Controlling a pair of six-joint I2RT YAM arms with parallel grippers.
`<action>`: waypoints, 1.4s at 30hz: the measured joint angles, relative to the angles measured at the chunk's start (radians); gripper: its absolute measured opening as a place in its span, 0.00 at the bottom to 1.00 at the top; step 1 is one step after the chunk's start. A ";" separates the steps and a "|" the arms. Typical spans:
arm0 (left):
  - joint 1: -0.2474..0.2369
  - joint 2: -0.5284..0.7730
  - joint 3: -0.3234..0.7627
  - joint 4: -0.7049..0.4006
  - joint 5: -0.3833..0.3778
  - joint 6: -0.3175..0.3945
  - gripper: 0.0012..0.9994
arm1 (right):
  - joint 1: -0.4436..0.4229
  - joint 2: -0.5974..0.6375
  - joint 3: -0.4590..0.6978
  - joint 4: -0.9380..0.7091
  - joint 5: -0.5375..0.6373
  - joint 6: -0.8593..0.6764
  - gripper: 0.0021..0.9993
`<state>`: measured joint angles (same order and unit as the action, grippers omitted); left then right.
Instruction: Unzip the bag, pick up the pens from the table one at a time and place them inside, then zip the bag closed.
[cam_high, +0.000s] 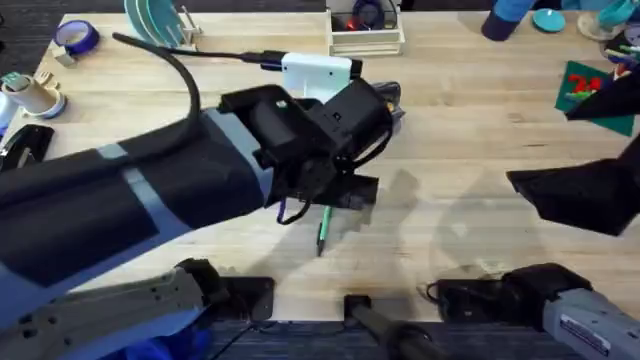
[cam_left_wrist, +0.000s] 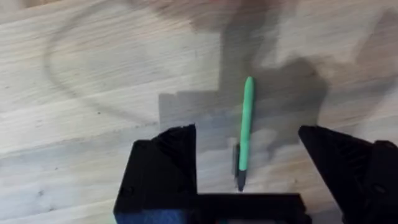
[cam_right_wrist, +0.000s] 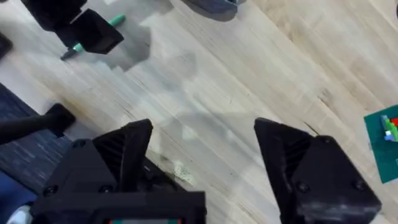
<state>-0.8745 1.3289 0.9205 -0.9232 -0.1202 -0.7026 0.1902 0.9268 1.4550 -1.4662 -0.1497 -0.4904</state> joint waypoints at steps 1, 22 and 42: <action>0.000 0.000 -0.009 0.022 0.000 -0.005 0.99 | 0.000 0.000 0.000 0.000 0.000 -0.001 1.00; 0.000 0.107 -0.121 0.163 0.049 -0.084 1.00 | 0.000 0.000 0.000 0.000 0.000 -0.004 1.00; 0.002 0.125 -0.109 0.168 0.073 -0.103 0.04 | 0.000 0.000 0.000 0.000 0.000 -0.004 1.00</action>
<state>-0.8726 1.4540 0.8116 -0.7551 -0.0467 -0.8051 0.1902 0.9268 1.4548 -1.4662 -0.1497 -0.4946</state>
